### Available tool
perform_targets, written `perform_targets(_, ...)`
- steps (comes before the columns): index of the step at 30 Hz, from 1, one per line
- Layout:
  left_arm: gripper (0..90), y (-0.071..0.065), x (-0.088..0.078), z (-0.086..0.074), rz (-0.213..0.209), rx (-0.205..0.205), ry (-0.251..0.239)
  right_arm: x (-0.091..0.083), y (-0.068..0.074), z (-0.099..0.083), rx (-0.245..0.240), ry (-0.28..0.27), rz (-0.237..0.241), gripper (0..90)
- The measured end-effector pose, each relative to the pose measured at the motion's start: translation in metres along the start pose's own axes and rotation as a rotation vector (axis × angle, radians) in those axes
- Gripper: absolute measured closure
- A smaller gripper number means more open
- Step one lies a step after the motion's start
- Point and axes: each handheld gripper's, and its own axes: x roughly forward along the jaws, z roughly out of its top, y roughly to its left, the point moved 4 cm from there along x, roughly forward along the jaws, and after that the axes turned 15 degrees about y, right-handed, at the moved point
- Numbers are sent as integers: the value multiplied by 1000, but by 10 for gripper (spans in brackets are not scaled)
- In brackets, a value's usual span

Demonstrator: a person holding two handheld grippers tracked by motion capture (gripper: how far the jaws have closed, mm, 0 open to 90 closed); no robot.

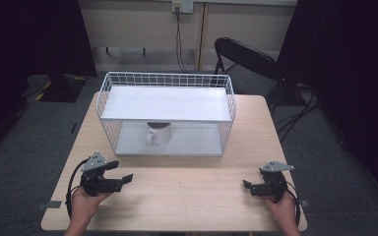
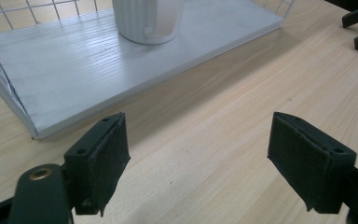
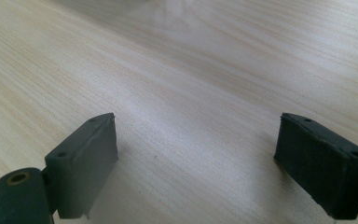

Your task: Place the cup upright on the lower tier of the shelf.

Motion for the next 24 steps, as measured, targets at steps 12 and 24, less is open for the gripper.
perform_targets(12, 201, 10, -6, -17, -4, -11, 14, 0, 0, 0, -1, 0, 0, 118)
perform_targets(24, 210, 23, -9, -35, 10, -26, 58, 0, 0, 0, -1, 0, 0, 118)
